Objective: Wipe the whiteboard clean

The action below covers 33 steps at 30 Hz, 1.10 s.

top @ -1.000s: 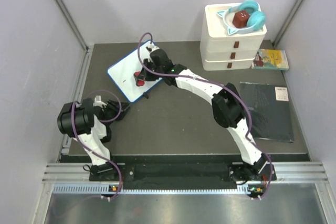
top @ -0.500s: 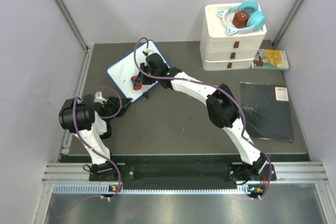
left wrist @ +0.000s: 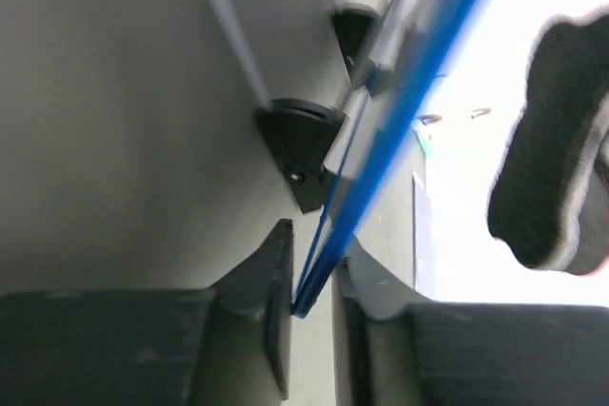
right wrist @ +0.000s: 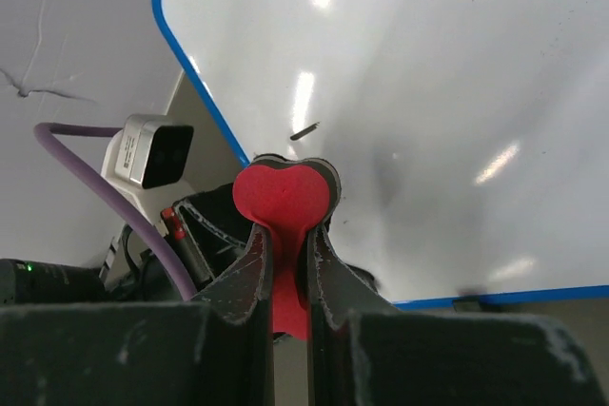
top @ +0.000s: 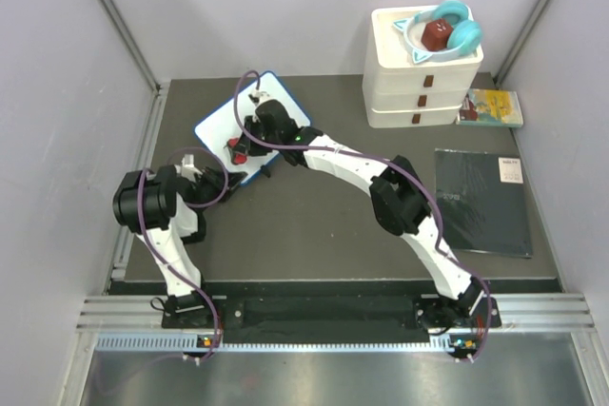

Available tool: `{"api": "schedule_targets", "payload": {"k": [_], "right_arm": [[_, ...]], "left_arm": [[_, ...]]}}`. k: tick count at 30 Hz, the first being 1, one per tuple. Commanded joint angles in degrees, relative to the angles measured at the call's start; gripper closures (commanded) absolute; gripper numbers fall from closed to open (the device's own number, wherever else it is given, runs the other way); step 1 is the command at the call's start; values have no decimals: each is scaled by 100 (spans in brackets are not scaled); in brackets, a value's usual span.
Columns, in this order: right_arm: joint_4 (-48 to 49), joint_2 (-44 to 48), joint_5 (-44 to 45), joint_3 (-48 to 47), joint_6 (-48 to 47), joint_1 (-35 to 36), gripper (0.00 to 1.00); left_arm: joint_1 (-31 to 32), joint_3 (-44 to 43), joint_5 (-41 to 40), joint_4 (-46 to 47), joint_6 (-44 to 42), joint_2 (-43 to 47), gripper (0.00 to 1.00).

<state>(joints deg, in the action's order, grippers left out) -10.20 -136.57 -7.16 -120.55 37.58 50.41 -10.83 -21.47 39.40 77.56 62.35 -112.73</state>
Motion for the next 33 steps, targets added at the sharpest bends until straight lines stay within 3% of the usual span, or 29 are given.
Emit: {"api": "schedule_targets", "payload": {"k": [1, 9, 15, 23, 33], "right_arm": [[413, -71, 135, -276, 3, 83, 100], [483, -308, 320, -530, -76, 214, 100], [448, -484, 530, -732, -286, 259, 100], [642, -809, 874, -1127, -735, 259, 100], [905, -1284, 1637, -1665, -1007, 224, 100]], "left_arm": [[20, -120, 50, 1647, 163, -363, 87], [28, -41, 59, 1597, 147, -338, 89], [98, -41, 15, 745, -240, 31, 91], [388, -234, -187, -1057, -1277, 787, 92], [450, -182, -213, -1261, -1418, 928, 93]]}}
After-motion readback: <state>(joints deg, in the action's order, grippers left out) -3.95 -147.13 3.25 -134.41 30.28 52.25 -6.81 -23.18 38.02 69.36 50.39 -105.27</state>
